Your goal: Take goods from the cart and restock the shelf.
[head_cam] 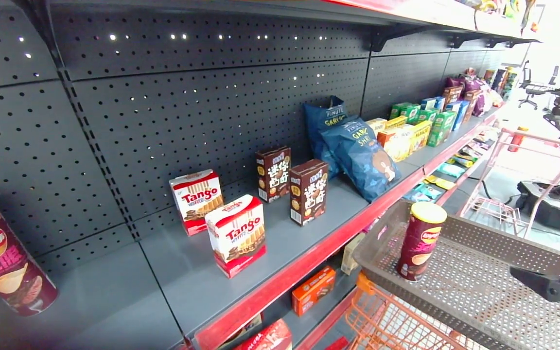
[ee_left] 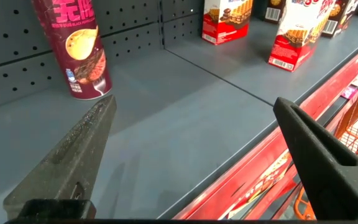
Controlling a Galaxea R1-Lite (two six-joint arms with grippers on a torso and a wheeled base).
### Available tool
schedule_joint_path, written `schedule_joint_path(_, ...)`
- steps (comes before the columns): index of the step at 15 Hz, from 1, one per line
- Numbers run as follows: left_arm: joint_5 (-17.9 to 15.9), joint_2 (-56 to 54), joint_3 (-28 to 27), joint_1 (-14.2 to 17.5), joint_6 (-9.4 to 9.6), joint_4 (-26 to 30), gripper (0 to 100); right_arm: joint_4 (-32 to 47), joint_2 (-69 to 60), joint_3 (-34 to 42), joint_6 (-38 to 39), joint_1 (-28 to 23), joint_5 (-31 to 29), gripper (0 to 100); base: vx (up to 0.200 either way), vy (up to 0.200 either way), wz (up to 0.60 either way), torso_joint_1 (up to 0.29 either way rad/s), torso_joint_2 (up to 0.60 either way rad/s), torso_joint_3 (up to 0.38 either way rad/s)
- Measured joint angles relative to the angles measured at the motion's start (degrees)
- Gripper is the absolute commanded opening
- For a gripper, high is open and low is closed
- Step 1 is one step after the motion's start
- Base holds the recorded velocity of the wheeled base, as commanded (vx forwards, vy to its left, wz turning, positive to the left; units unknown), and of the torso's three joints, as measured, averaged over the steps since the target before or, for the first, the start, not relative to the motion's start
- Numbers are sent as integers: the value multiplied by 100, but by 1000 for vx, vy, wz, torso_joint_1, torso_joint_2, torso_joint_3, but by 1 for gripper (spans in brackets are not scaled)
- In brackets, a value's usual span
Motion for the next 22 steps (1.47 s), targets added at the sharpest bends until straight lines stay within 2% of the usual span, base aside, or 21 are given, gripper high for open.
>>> schedule_joint_path(5, 0, 0, -2, 0, 0, 0, 100, -2182, 2210, -48, -48, 65, 196, 100, 0, 0, 0, 0, 0, 0)
schedule_joint_path(7, 0, 0, -2, 0, 2, 0, 100, -2815, 2896, -50, -108, 116, 284, 100, 0, 0, 0, 0, 0, 0)
schedule_joint_path(12, 0, 0, 0, 0, 2, 0, 100, -3936, 4084, -108, -628, 87, 295, 100, 0, 0, 0, 0, 0, 0)
schedule_joint_path(22, -2, 0, -2, 0, 2, 0, 100, -5552, 5675, -634, -623, 20, 585, 100, 0, 0, 0, 0, 0, 0)
